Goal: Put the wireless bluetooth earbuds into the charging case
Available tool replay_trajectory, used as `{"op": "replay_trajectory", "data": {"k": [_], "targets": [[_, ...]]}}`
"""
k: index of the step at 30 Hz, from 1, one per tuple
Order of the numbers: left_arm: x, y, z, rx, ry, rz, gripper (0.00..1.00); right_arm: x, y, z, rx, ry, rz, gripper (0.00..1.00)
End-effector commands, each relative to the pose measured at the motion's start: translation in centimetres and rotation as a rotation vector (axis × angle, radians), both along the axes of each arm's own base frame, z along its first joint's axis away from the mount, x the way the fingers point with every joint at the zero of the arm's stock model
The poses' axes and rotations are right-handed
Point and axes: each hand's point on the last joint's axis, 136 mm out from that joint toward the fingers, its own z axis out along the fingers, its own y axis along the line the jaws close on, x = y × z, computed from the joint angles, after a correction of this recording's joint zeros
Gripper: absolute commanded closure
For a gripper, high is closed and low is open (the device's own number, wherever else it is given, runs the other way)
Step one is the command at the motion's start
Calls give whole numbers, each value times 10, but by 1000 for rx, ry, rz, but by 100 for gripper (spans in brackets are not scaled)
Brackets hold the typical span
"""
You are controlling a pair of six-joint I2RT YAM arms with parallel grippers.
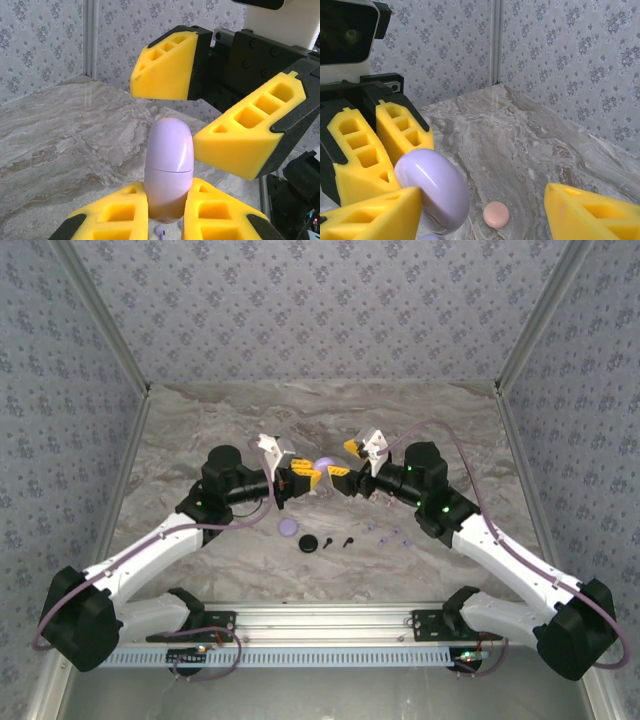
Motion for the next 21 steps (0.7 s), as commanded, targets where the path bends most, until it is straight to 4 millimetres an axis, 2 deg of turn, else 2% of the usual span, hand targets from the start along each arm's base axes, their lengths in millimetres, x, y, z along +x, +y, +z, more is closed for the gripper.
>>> {"op": "replay_trajectory", "data": {"k": [1, 11, 14, 18, 21], "targets": [[-11, -1, 17, -22, -60, -43, 89, 8, -3, 17, 9, -26, -19, 33], [-12, -1, 17, -17, -64, -46, 90, 22, -3, 15, -9, 11, -24, 33], [-12, 0, 17, -10, -61, -39, 90, 19, -5, 16, -11, 14, -22, 33], [-9, 3, 13, 1, -65, -9, 90, 7, -18, 31, 22, -2, -44, 32], [-8, 5, 10, 1, -86, 7, 92, -2, -38, 36, 34, 50, -117, 31]]}}
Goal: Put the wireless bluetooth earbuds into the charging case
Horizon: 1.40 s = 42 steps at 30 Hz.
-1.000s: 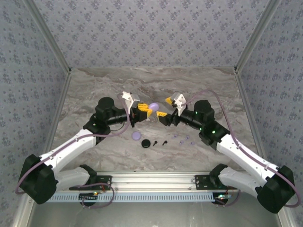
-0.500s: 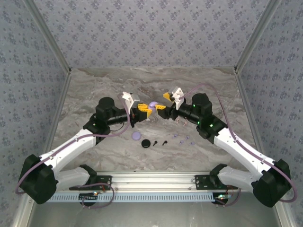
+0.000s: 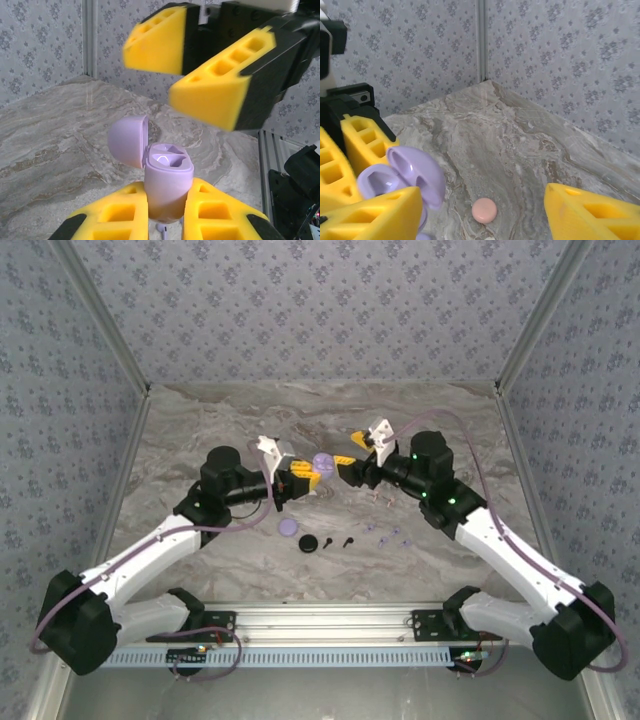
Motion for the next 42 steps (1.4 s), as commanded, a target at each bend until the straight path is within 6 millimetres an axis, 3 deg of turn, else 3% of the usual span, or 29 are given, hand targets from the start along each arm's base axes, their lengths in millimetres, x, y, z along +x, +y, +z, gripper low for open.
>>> {"op": "replay_trajectory", "data": {"k": [1, 4, 9, 13, 17, 23, 32, 42], "targets": [[-5, 3, 8, -20, -78, 5, 92, -11, -27, 15, 39, 67, -106, 31], [-7, 7, 7, -50, -133, 24, 94, -8, -61, -15, 55, 296, -318, 29], [-12, 12, 9, -66, -188, 44, 96, -24, -114, -106, 43, 725, -658, 30], [-17, 12, 11, -64, -198, 34, 95, -43, -129, -161, 65, 937, -799, 30], [-22, 11, 9, -61, -205, 23, 95, -49, -125, -193, 70, 1077, -850, 30], [-31, 7, 4, -39, -210, -6, 96, -44, -109, -224, -11, 1208, -888, 36], [-38, 11, 2, -27, -228, -13, 96, -29, -83, -244, -130, 1232, -924, 48], [-44, 17, 0, 0, -244, -14, 96, -22, -63, -269, -212, 1257, -934, 55]]}}
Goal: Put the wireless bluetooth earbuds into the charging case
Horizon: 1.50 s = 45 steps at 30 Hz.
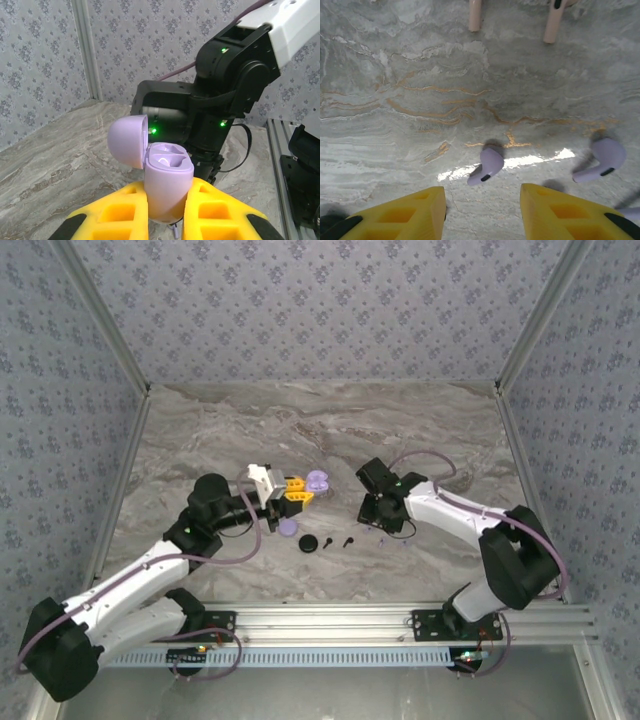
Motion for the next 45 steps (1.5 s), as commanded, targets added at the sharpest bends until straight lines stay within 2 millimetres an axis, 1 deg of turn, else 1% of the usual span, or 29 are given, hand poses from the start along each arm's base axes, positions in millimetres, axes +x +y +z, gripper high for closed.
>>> {"op": "replay_trajectory", "data": {"k": [1, 5, 19, 31, 32, 37, 45], "targets": [[-6, 3, 5, 3, -39, -9, 96, 8, 4, 0, -19, -8, -20, 56], [-8, 4, 5, 7, -43, -6, 96, 8, 6, -6, -31, 7, -20, 58], [-9, 7, 6, 18, -50, 3, 96, 5, 6, -25, -59, 58, -28, 60], [-8, 7, 6, 21, -45, 4, 96, -2, 3, -36, -79, 87, -22, 65], [-9, 7, 6, 21, -45, 3, 96, 2, 6, -37, -67, 73, -20, 66], [-9, 7, 6, 22, -42, 3, 96, 1, 7, -42, -62, 82, -15, 70], [-9, 8, 4, 28, -32, 5, 96, 2, 9, -38, -53, 69, 19, 76]]}}
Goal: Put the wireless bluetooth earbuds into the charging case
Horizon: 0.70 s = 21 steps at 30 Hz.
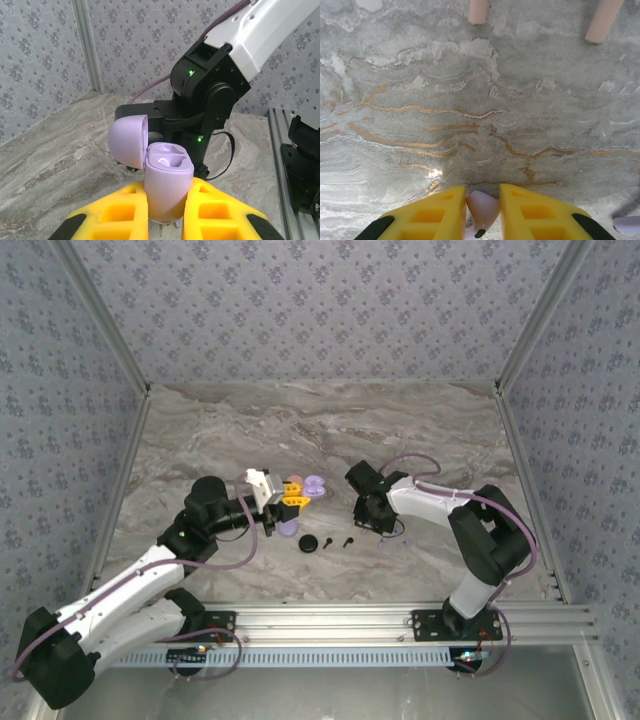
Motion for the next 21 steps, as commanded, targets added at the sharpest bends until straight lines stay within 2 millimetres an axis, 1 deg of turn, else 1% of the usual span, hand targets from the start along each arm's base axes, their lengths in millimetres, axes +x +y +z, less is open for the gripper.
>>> {"op": "replay_trajectory", "data": {"k": [1, 5, 7, 10, 13, 16, 21], "targets": [[-3, 1, 11, -16, -32, -2, 96, -5, -1, -2, -5, 10, 21, 76], [-2, 2, 9, -16, -23, 5, 96, -2, -3, 6, -12, -21, 40, 78], [-1, 2, 8, -16, -15, 10, 96, 2, -5, 16, -13, -65, 53, 78], [0, 2, 5, -17, -1, 18, 96, 11, -5, 41, 4, -166, 93, 78], [4, 1, 0, -25, 32, 30, 96, 17, -7, 71, 24, -280, 123, 78], [8, -1, -7, -43, 78, 41, 96, 21, -5, 109, 84, -424, 170, 78], [15, -10, -18, -80, 180, 32, 95, 21, 5, 185, 207, -700, 289, 79]]}}
